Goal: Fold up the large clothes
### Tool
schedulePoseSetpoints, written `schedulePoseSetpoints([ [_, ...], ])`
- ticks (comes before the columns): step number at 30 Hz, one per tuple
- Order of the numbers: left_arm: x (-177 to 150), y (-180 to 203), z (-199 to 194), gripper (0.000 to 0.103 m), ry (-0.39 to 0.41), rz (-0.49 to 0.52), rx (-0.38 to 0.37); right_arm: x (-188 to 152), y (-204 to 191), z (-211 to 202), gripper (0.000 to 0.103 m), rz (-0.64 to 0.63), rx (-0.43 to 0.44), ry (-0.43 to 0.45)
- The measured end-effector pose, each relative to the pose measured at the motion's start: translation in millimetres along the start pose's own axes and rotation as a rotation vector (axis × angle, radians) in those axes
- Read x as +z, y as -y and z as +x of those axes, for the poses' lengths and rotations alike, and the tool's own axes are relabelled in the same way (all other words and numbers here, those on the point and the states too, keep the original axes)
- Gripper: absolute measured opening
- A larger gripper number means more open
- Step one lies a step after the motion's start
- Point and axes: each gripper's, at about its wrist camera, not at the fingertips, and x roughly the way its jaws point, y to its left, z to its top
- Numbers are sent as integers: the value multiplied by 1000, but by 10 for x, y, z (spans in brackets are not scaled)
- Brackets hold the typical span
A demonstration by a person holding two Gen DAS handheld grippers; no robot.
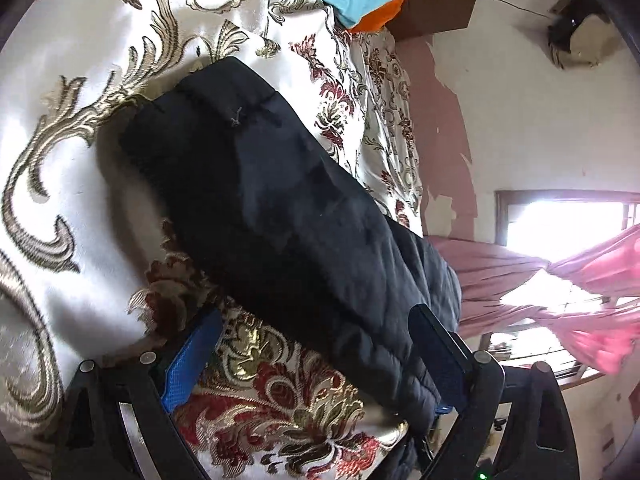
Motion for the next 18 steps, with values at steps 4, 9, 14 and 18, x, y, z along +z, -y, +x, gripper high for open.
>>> schedulePoseSetpoints([
  [4,81,-21,40,65,4,-34,-47,-34,-103,116,80,-13,-17,-8],
  [9,161,0,-35,10,56,9,6,-99,-107,164,90,-6,-39,-4],
  [14,166,243,-206,7,150,114,-5,-55,-52,118,90,5,-23,-14],
  [18,89,592,-428,7,249,261,-30,-65,13,-57,90,-8,6,-20],
])
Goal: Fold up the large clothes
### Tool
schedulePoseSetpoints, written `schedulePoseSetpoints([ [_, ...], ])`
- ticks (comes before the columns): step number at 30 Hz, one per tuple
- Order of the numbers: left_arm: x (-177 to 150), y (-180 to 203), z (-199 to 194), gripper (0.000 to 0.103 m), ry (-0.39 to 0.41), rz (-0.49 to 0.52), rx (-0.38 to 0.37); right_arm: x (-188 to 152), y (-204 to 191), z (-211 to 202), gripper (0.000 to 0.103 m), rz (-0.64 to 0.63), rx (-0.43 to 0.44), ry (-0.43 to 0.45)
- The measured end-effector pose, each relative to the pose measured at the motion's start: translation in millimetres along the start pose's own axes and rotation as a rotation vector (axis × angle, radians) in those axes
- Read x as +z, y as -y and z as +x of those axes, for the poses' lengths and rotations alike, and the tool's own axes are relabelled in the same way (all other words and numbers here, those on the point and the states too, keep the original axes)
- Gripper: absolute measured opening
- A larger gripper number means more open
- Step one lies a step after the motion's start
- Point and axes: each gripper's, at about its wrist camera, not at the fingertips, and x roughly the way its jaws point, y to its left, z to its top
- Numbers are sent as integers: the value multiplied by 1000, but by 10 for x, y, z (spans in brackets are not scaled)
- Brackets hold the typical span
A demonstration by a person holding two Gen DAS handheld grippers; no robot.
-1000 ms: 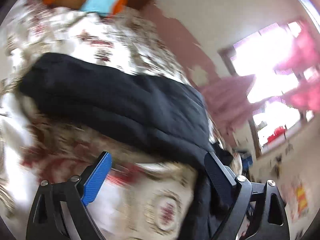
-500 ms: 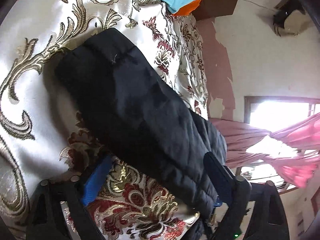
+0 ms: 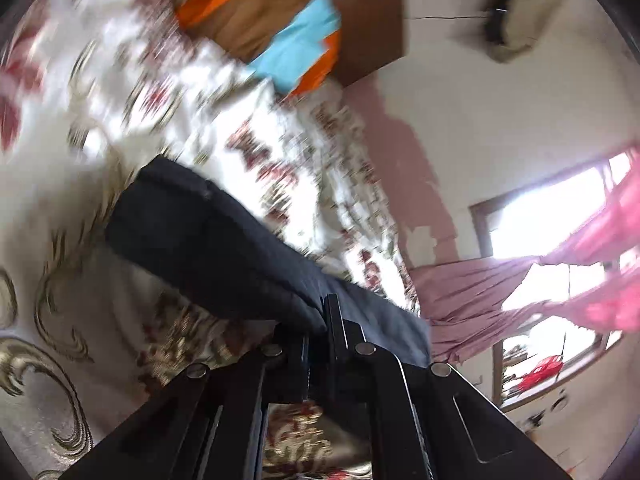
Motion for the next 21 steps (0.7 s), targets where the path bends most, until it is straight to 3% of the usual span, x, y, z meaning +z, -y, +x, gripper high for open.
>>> schedulePoseSetpoints([
  [9,-49,717,-403,6,116,241,-78,-344,557,-651,90,21,71,-10],
  [14,-319,1326,-658,6,157,414,-154,-576,999,-997,90,65,76,8],
  [21,-993,2212,-730,6,67,640,-280,-842,1566,-1291,90,95,42,35],
])
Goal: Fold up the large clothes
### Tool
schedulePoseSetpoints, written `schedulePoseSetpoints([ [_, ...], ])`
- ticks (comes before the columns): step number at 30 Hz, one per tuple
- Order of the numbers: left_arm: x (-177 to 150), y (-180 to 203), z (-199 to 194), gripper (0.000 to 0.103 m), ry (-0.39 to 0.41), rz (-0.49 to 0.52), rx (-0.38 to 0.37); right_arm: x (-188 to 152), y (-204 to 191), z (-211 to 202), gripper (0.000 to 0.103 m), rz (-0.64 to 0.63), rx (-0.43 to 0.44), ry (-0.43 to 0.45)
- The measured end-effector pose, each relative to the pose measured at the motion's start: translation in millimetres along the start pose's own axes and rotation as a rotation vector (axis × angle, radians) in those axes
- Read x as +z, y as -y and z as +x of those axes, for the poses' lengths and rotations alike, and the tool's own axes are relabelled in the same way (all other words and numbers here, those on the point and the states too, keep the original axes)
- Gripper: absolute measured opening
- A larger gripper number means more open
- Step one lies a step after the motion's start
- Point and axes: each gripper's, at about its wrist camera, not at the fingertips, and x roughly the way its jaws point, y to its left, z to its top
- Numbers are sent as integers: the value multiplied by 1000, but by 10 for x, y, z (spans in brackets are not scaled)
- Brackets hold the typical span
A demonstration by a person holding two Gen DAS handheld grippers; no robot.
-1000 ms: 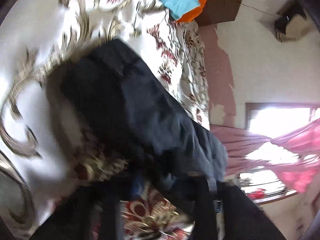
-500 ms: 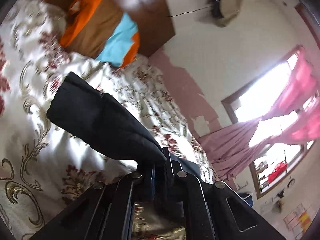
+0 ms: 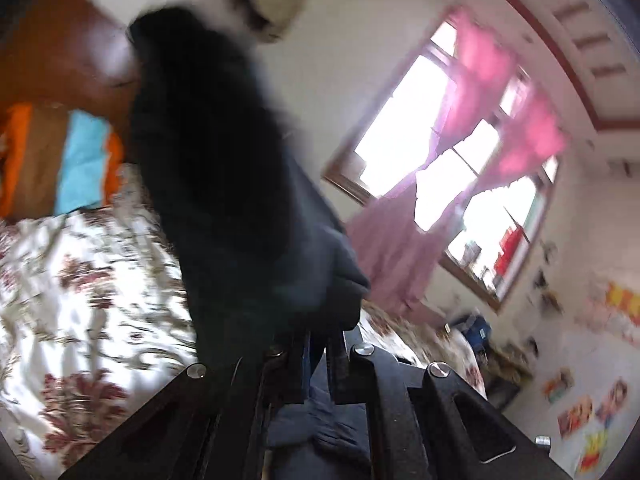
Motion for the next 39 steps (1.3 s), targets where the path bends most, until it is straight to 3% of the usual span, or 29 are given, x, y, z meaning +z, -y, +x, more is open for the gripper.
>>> schedulePoseSetpoints([
  [9,-531,1223,349,6,-218,285,-129,-243,813,-164,90,190,0,53],
  [16,-1240,1652,606,6,-421,361,-169,-654,1308,-205,90,335,33,63],
  [21,-1791,1734,738,6,-559,363,-186,-839,1513,-232,90,384,103,66],
  [25,-2141,1762,785,6,-666,405,-139,-911,1601,-203,90,437,225,59],
  [28,-2260,1799,896,6,-695,413,-104,-961,1609,-133,90,475,339,18],
  [34,-2490,1679,873,8,-770,380,-68,-1047,1534,142,90,575,457,-93],
  [39,-2548,1577,854,9,-812,391,-65,-1059,1470,329,90,654,420,-120],
])
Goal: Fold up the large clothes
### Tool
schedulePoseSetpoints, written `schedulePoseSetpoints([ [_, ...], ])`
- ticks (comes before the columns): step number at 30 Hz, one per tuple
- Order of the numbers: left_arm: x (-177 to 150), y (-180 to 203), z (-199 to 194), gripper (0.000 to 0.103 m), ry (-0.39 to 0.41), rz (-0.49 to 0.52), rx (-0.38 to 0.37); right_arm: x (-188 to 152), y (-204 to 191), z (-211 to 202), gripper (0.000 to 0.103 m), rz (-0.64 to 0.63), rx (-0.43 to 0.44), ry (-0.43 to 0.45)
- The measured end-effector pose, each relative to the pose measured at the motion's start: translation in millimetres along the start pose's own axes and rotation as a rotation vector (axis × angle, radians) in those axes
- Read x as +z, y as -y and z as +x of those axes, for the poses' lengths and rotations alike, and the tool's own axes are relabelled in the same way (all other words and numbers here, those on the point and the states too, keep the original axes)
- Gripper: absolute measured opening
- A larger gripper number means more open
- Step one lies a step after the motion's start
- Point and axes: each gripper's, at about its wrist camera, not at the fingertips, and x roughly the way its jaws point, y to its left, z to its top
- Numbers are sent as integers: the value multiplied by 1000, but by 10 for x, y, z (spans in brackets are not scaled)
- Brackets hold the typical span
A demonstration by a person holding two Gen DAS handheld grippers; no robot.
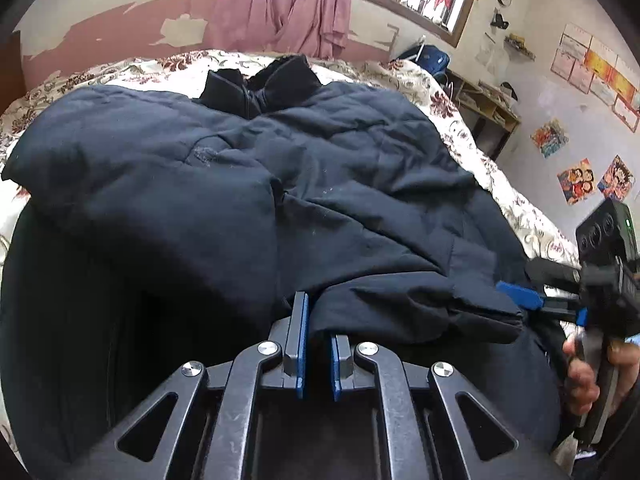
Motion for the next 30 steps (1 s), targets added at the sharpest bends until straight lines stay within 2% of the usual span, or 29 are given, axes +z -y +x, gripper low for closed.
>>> schedulePoseSetpoints([
  [4,-69,-93,-50,9,-3,-30,-41,4,-76,76,90,10,-13,1],
  [6,-106,-129,-61,9,3,-50,-58,-17,-146,114,86,0,-11,-15],
  [12,-175,-144,-63,10,12,-55,-69,-71,-310,121,81,-35,-38,-37],
  [17,-215,-167,-106,10,28,-76,-87,-92,-323,22,80,-42,-49,-44],
  [30,-340,-130,-246,14,80,-52,-47,-107,-337,-42,81,-51,-47,-74],
])
